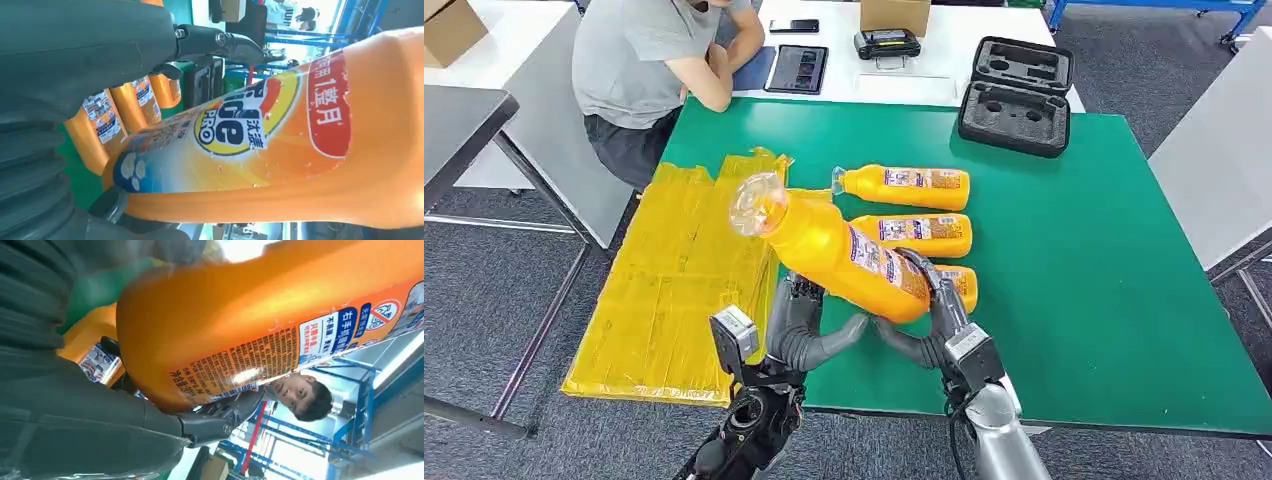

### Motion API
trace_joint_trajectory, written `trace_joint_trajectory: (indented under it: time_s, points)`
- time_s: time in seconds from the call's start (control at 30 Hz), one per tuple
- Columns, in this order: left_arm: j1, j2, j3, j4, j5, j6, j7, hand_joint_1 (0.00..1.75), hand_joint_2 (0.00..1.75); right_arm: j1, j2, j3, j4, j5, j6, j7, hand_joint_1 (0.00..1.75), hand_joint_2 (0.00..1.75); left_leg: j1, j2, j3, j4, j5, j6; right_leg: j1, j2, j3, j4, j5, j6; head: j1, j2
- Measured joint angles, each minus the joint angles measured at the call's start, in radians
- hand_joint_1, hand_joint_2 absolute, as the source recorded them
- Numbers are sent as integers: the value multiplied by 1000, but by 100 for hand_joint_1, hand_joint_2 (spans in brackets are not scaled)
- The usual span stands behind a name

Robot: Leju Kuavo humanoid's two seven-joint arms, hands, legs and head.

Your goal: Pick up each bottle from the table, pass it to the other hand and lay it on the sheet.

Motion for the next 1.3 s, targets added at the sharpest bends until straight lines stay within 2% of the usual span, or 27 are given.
trace_joint_trajectory:
  time_s: [0.73, 0.77, 0.8, 0.83, 0.87, 0.9, 0.93, 0.97, 1.0, 1.03, 1.3]
  points:
    - [-1, -1, -2, -7, 3, -13, 0, 2, 175, -1, 43, 21, 117, 3, 16, -2, 175, 175, 0, 0, 0, 0, 0, 0, 0, 0, 0, 0, 0, 0, 0, 0]
    - [-1, -1, -2, -7, 3, -12, 0, 44, 175, -1, 43, 21, 117, 3, 15, -2, 175, 175, 0, 0, 0, 0, 0, 0, 0, 0, 0, 0, 0, 0, 0, 0]
    - [-1, -1, -2, -7, 3, -12, 0, 133, 175, -1, 43, 20, 117, 3, 15, -2, 175, 175, 0, 0, 0, 0, 0, 0, 0, 0, 0, 0, 0, 0, 0, 0]
    - [-1, -1, -2, -7, 3, -12, 0, 119, 175, -1, 43, 20, 117, 3, 15, -2, 175, 175, 0, 0, 0, 0, 0, 0, 0, 0, 0, 0, 0, 0, 0, 0]
    - [-1, -1, -2, -7, 3, -12, 0, 119, 175, -1, 43, 20, 117, 3, 15, -2, 175, 175, 0, 0, 0, 0, 0, 0, 0, 0, 0, 0, 0, 0, 0, 0]
    - [-1, -1, -2, -7, 5, -12, 0, 80, 175, -1, 43, 20, 117, 3, 15, -2, 175, 175, 0, 0, 0, 0, 0, 0, 0, 0, 0, 0, 0, 0, 0, 0]
    - [-1, -1, -2, -7, 6, -13, 0, 126, 175, -1, 43, 20, 117, 3, 15, -2, 175, 175, 0, 0, 0, 0, 0, 0, 0, 0, 0, 0, 0, 0, 0, 0]
    - [-1, -1, -1, -7, 6, -13, 0, 126, 175, -1, 43, 20, 117, 4, 15, -2, 175, 175, 0, 0, 0, 0, 0, 0, 0, 0, 0, 0, 0, 0, 0, 0]
    - [-1, -1, 0, -7, 8, -15, 0, 138, 175, -1, 43, 20, 118, 6, 16, -2, 175, 175, 0, 0, 0, 0, 0, 0, 0, 0, 0, 0, 0, 0, 0, 0]
    - [-1, -1, -1, -7, 8, -15, 0, 171, 175, -1, 43, 20, 119, 7, 16, -2, 175, 175, 0, 0, 0, 0, 0, 0, 0, 0, 0, 0, 0, 0, 0, 0]
    - [-7, -1, -2, -8, 0, -11, 0, 175, 175, -1, 43, 20, 121, 9, 14, -2, 175, 175, 0, 0, 0, 0, 0, 0, 0, 0, 0, 0, 0, 0, 0, 0]
